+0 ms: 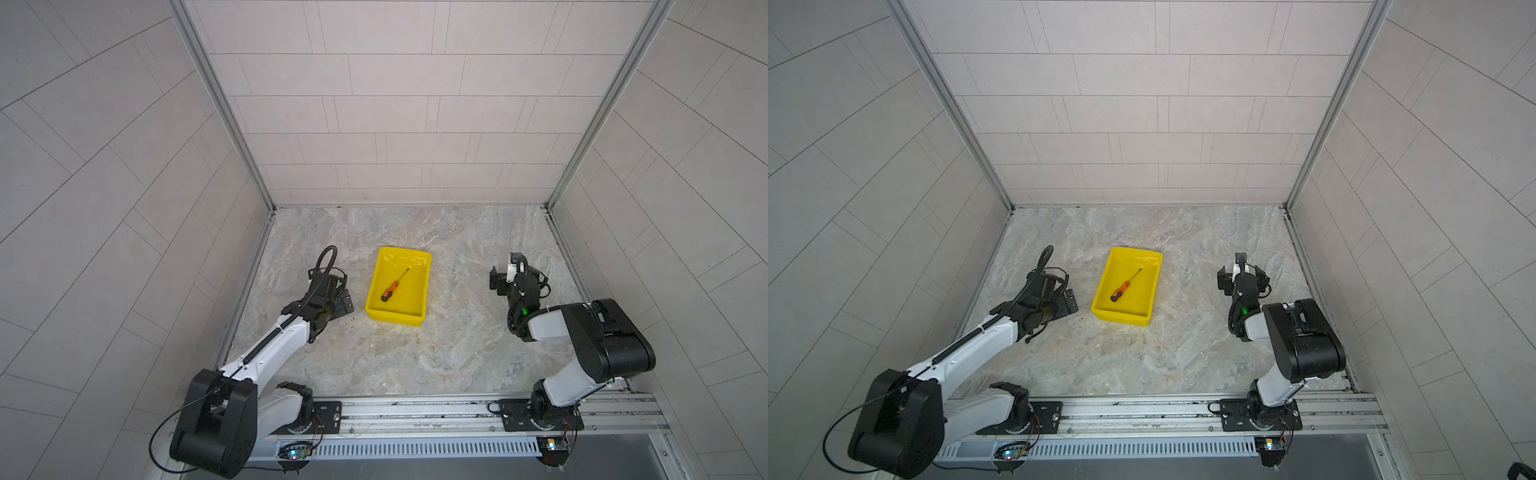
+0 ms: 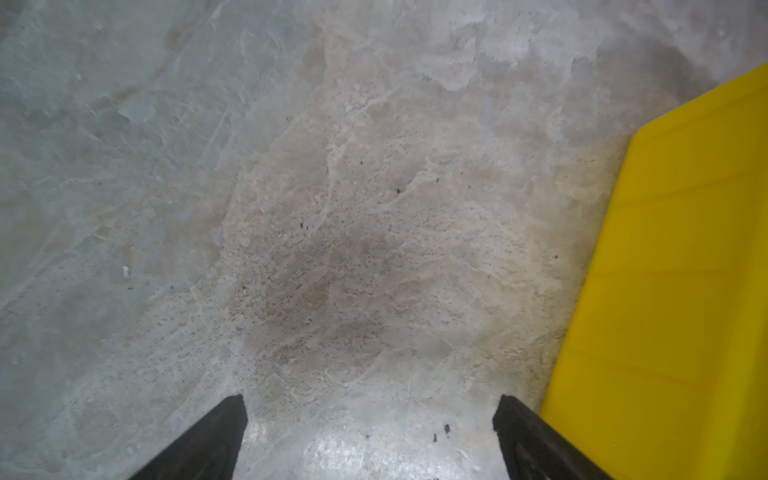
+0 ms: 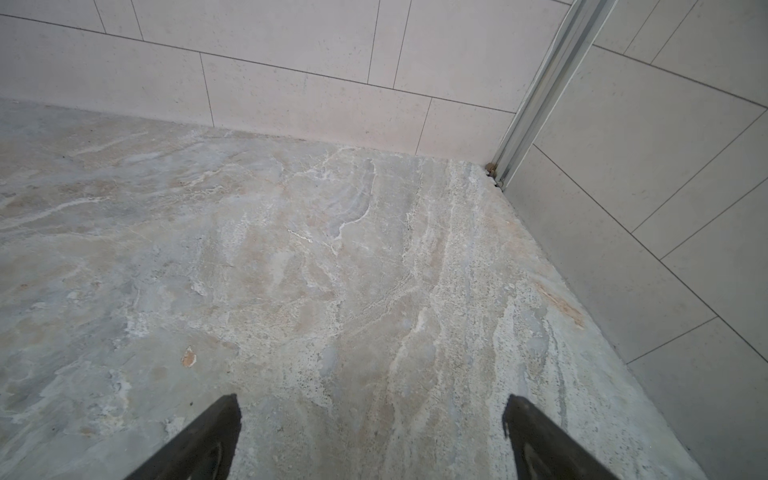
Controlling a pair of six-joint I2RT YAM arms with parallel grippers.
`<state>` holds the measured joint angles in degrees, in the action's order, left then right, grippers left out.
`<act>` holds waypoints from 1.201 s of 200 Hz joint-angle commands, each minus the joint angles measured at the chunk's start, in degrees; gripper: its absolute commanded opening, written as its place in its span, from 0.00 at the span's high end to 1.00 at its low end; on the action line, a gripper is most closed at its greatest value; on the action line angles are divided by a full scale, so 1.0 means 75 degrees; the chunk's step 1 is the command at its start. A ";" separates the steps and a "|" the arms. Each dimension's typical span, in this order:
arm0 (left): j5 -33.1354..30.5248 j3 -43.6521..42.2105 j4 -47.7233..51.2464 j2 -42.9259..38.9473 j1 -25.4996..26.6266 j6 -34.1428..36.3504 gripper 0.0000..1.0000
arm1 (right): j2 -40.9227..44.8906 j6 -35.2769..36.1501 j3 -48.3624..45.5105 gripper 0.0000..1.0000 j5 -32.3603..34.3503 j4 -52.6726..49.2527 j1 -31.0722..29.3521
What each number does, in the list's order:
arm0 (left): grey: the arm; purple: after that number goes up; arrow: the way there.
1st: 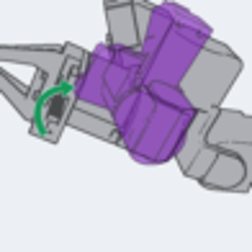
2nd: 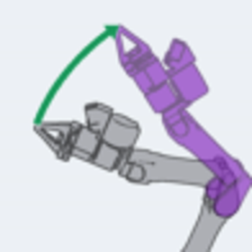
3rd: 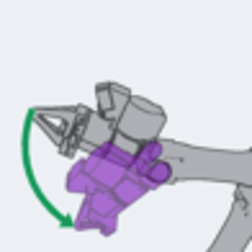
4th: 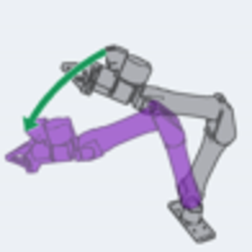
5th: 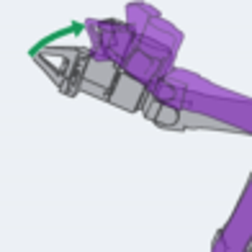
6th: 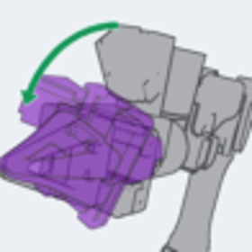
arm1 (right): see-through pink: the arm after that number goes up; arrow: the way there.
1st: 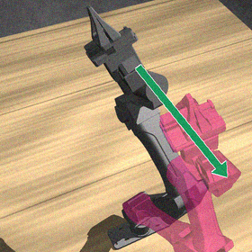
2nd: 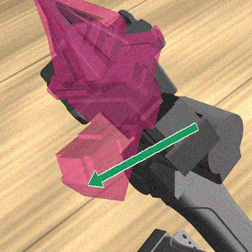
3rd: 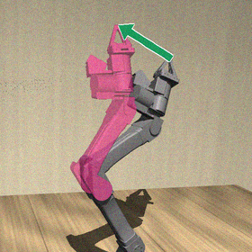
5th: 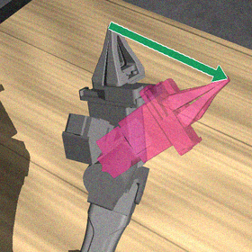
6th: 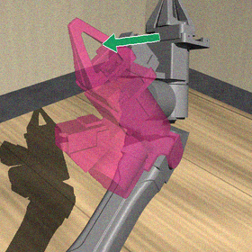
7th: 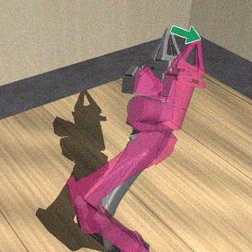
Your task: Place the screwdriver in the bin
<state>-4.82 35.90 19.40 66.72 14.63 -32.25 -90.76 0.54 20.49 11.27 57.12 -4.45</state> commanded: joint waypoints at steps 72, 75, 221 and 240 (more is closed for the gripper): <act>-0.3467 0.2083 -0.2609 -0.0205 -0.0022 0.3855 0.00 | 0.0046 -0.0048 -0.0002 0.01 -0.0062 -0.0117 0.0025; -0.3608 0.1918 -0.2913 -0.0220 -0.0020 0.3956 0.00 | 0.0043 -0.0051 -0.0002 0.01 -0.0068 -0.0125 0.0020; -0.2682 -0.1555 -0.7641 0.1767 -0.0739 0.4498 0.00 | -0.0045 0.0186 -0.0366 0.01 0.0912 0.0745 -0.0376; -0.1899 -0.1066 -0.7695 0.2515 -0.0709 0.5078 0.00 | -0.0050 0.0186 -0.0369 0.01 0.0918 0.0740 -0.0372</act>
<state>-26.76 25.54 -34.35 80.18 9.41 0.93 -90.78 1.39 18.22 16.99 61.17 -7.03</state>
